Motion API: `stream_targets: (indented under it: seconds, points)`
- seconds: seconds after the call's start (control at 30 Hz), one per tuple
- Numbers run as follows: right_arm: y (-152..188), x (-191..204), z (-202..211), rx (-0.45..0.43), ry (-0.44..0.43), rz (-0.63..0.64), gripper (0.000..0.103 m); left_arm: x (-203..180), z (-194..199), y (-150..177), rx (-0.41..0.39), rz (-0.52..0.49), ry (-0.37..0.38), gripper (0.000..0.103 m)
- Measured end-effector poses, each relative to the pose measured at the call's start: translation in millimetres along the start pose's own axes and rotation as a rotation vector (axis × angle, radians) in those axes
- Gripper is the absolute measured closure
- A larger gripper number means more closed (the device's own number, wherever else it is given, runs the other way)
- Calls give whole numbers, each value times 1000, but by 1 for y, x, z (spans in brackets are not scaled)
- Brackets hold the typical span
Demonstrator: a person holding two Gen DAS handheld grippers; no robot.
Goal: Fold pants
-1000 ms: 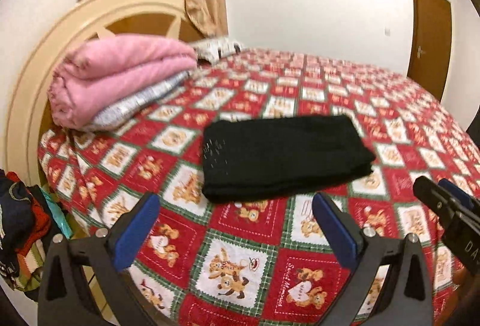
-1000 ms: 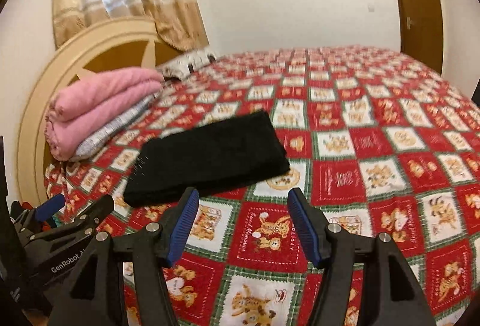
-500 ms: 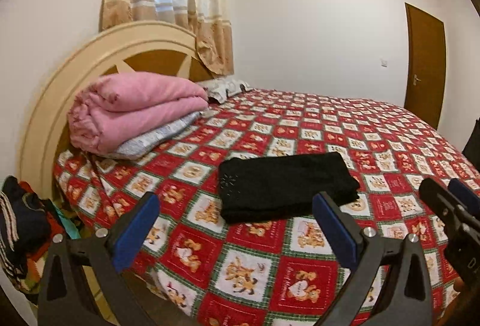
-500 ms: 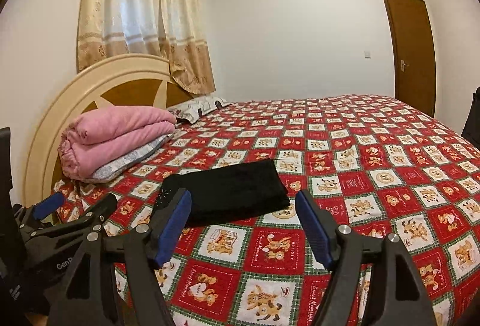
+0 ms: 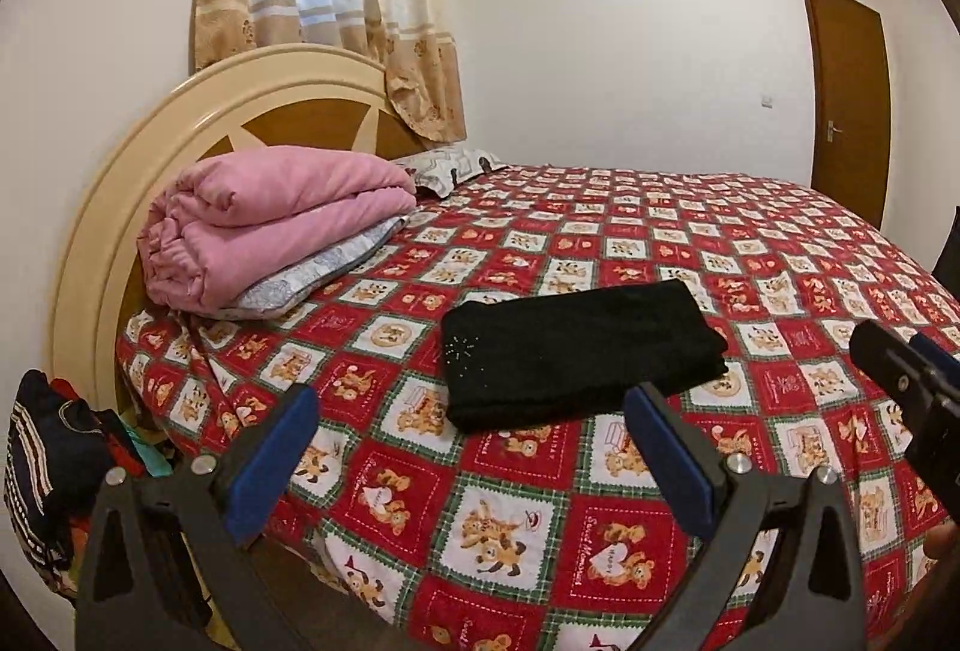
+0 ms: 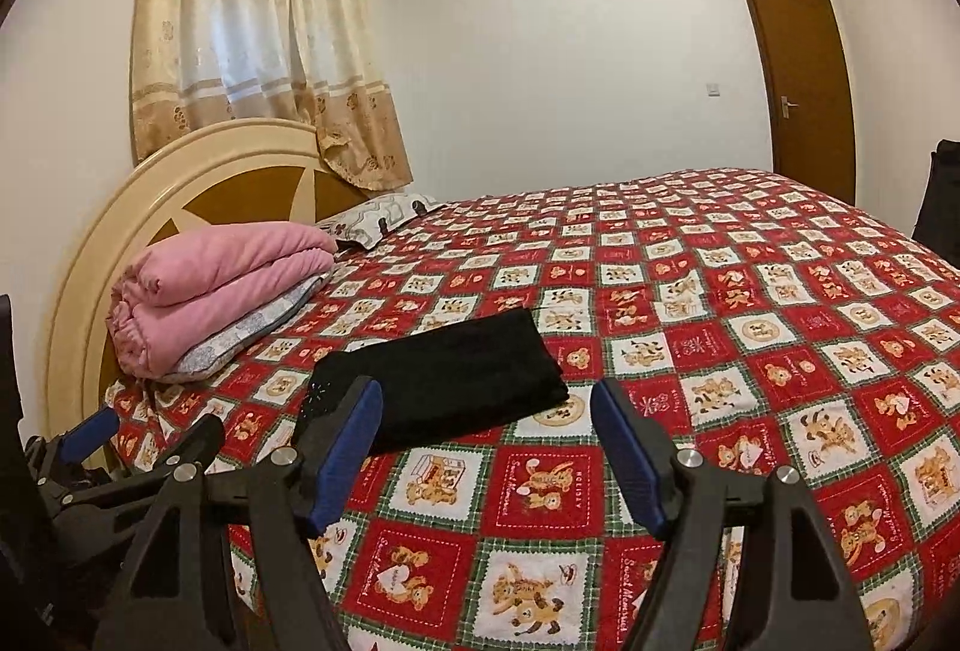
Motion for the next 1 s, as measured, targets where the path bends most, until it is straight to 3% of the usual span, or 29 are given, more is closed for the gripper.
stream_targets:
  seconds: [1.0]
  points:
    - [0,4,2,-13,-9,6,29,1,2,-3,-7,7,-17,0]
Point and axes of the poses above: each gripper's, at about its wrist camera, not at the fingertips, and z roughly against the way its jaws point, x to its left, y to its underside, the point moved 4 cm from there along -z, roughly the way its jaws point, and after that the axes turned 5 degrees about y, right-handed, at the moved point
